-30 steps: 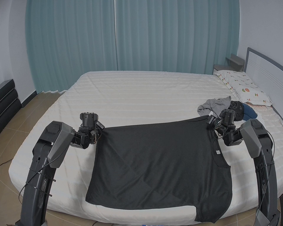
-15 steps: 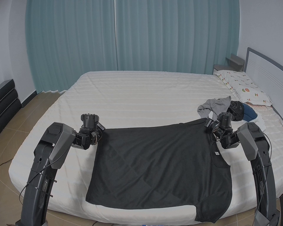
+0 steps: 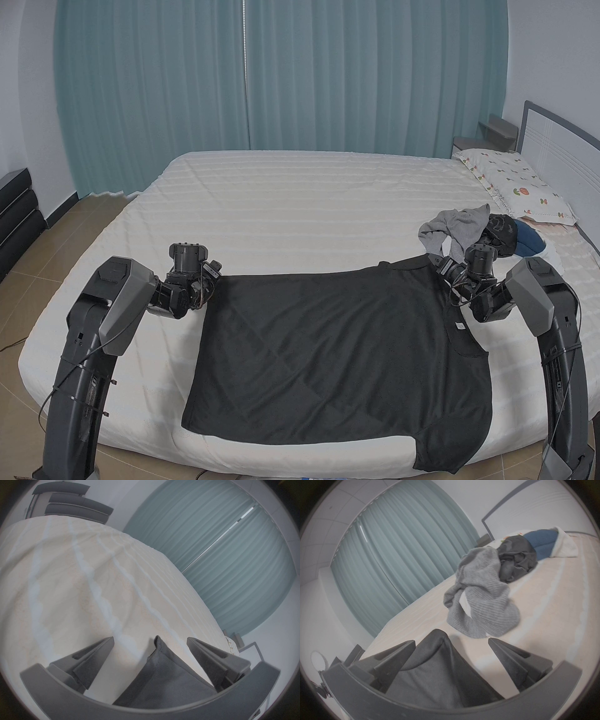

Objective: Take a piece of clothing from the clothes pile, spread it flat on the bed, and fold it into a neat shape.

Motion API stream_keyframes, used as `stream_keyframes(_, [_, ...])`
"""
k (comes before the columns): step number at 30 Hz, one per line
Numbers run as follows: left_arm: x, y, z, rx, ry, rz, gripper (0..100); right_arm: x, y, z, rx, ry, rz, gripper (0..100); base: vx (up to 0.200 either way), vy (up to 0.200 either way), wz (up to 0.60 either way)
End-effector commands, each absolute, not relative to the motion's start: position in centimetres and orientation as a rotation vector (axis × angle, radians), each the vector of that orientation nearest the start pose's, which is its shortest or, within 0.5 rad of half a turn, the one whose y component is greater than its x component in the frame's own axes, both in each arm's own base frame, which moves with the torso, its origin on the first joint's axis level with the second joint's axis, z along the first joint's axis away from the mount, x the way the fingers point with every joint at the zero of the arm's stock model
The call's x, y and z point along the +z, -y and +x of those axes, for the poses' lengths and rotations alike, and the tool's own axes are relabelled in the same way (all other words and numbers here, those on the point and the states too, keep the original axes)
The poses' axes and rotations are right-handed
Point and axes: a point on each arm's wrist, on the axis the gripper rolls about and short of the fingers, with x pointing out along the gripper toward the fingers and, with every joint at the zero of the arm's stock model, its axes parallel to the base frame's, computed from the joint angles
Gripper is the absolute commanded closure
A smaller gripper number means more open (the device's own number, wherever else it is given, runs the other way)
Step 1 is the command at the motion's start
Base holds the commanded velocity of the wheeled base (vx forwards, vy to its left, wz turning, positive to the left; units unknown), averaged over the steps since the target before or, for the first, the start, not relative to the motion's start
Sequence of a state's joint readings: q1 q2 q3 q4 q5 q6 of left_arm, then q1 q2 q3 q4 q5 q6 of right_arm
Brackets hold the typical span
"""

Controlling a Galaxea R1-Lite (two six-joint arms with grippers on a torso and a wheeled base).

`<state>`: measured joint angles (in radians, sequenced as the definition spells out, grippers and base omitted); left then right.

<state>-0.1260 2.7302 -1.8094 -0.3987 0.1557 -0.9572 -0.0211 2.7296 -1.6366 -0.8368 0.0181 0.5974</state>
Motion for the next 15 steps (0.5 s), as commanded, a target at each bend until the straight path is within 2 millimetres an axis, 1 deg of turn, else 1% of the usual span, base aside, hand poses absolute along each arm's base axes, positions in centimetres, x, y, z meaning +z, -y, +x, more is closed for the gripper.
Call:
stream_keyframes(1, [3.6,4.6,49.4,0.266,-0.445,-0.950,0,2.6,2.2,48.0,-0.088,-0.248,0.688,0,0.000,0.000,0.00])
stream_keyframes(2, [4.0,4.4,48.8,0.263,-0.457,-0.954,0,2.9,2.3,47.4,-0.087,-0.260,0.700,0,0.000,0.000,0.00])
stream_keyframes(4, [5.1,4.3,47.1,0.239,-0.492,-0.961,0,3.6,2.3,45.5,-0.093,-0.293,0.731,0,0.000,0.000,0.00])
stream_keyframes(6, [5.8,4.2,46.2,0.227,-0.507,-0.965,0,4.2,2.4,44.6,-0.099,-0.303,0.752,0,0.000,0.000,0.00])
stream_keyframes(7, [6.0,4.2,45.0,0.225,-0.532,-0.965,0,4.5,2.4,43.5,-0.112,-0.325,0.771,0,0.000,0.000,0.00])
stream_keyframes(8, [6.1,4.1,43.9,0.221,-0.557,-0.965,0,4.4,2.1,42.4,-0.118,-0.356,0.779,0,0.000,0.000,0.00])
stream_keyframes(9, [6.2,4.1,43.4,0.218,-0.564,-0.968,0,4.2,1.9,41.9,-0.121,-0.376,0.780,0,0.000,0.000,0.00])
stream_keyframes(10, [6.3,4.2,42.5,0.210,-0.577,-0.970,0,3.5,1.6,40.8,-0.129,-0.412,0.779,0,0.000,0.000,0.00])
stream_keyframes(11, [6.3,4.3,41.6,0.206,-0.593,-0.977,0,3.2,1.2,39.9,-0.128,-0.435,0.782,0,0.000,0.000,0.00])
stream_keyframes(12, [6.2,4.3,40.6,0.202,-0.609,-0.981,0,3.5,1.1,39.2,-0.125,-0.430,0.792,0,0.000,0.000,0.00])
stream_keyframes(14, [6.1,4.4,38.7,0.193,-0.635,-0.986,0,4.5,1.1,37.8,-0.130,-0.410,0.844,0,-0.200,0.000,0.00])
stream_keyframes(15, [6.1,4.4,38.7,0.193,-0.635,-0.986,0,4.5,1.1,37.8,-0.130,-0.410,0.844,0,-0.200,0.000,0.00])
